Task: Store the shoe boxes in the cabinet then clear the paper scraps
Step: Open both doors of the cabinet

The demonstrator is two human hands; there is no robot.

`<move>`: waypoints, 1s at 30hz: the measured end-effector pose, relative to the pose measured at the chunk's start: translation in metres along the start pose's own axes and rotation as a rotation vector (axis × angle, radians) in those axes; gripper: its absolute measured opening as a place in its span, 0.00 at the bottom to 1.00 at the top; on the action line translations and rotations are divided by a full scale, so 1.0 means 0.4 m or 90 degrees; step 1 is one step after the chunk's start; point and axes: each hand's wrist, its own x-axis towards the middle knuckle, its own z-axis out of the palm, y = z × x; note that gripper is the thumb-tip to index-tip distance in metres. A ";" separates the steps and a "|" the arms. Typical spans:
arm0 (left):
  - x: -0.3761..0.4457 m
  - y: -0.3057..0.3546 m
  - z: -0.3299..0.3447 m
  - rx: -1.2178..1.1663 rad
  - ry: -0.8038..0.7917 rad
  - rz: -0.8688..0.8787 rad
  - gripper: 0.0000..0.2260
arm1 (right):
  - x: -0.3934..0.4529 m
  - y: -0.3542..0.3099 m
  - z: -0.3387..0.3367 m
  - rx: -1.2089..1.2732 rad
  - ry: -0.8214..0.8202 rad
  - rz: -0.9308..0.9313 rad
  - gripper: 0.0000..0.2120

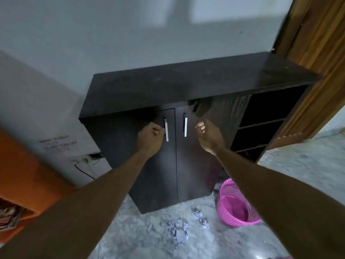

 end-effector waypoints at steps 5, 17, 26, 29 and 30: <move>0.070 -0.009 0.052 -0.029 -0.025 -0.088 0.15 | 0.059 -0.059 0.110 0.058 0.002 0.106 0.16; 0.117 -0.005 0.121 -0.233 0.043 -0.190 0.19 | 0.121 -0.062 0.172 0.155 0.024 0.171 0.22; 0.131 0.012 0.140 -0.231 0.077 -0.238 0.17 | 0.001 -0.013 0.093 0.142 0.014 0.135 0.18; 0.134 0.009 0.133 -0.216 0.072 -0.250 0.18 | -0.051 0.024 0.069 0.160 0.018 0.127 0.20; 0.138 0.005 0.128 -0.212 0.064 -0.257 0.18 | -0.068 0.035 0.065 0.168 0.023 0.125 0.19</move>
